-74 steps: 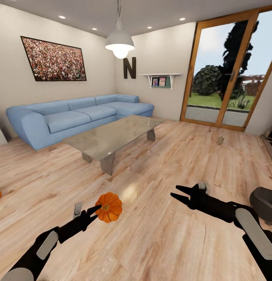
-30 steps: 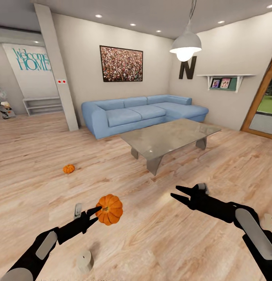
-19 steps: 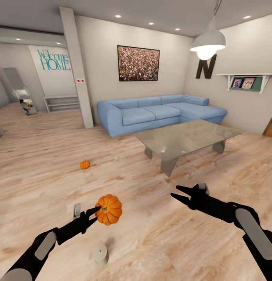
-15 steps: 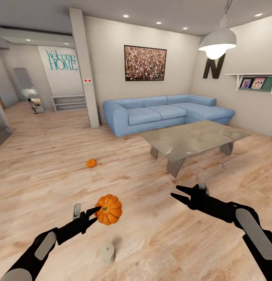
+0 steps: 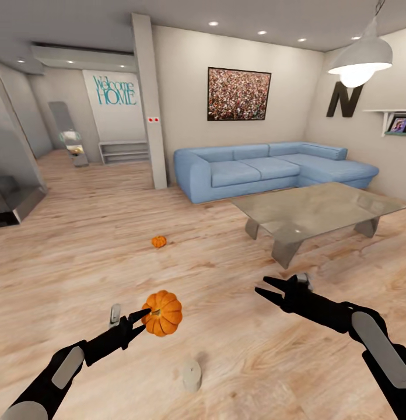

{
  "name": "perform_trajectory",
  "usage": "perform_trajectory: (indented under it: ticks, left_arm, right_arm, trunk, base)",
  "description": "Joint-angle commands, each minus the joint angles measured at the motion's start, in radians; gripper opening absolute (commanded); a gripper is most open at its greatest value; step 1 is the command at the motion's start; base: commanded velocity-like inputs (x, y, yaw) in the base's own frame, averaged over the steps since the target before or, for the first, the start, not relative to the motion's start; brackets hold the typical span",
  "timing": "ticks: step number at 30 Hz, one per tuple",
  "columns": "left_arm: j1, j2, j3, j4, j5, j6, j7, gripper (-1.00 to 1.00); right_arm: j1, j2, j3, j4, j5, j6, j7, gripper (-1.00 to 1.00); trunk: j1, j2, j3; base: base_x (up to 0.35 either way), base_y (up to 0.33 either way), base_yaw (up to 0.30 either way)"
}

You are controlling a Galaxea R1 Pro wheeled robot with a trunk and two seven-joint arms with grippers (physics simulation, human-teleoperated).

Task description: Place each of the two pumpkins and all three candles from the living room inside a cabinet in the living room (use any cabinet), then make sure every cabinet is closed, and position the cauldron so it is next to a table in the living room.

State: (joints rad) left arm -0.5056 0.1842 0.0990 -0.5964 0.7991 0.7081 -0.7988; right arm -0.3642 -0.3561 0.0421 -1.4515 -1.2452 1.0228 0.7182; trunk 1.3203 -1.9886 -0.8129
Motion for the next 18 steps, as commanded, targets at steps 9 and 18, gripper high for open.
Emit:
perform_trajectory:
  ticks: [9,18]
  left_arm:
    - [-0.001,0.000,0.002,0.000,0.011,0.010,0.000,-1.00]
    - [-0.001,0.000,0.002,0.000,0.011,0.010,0.000,-1.00]
  right_arm:
    - [-0.002,-0.001,0.002,0.000,0.006,-0.001,0.003,1.00]
    - [-0.001,-0.001,0.001,-0.017,0.009,0.000,-0.009,1.00]
  trunk:
    - [0.000,0.000,-0.001]
    - [0.000,0.000,-0.001]
  base:
    - [0.000,0.290,0.001]
    - [0.053,0.282,0.222]
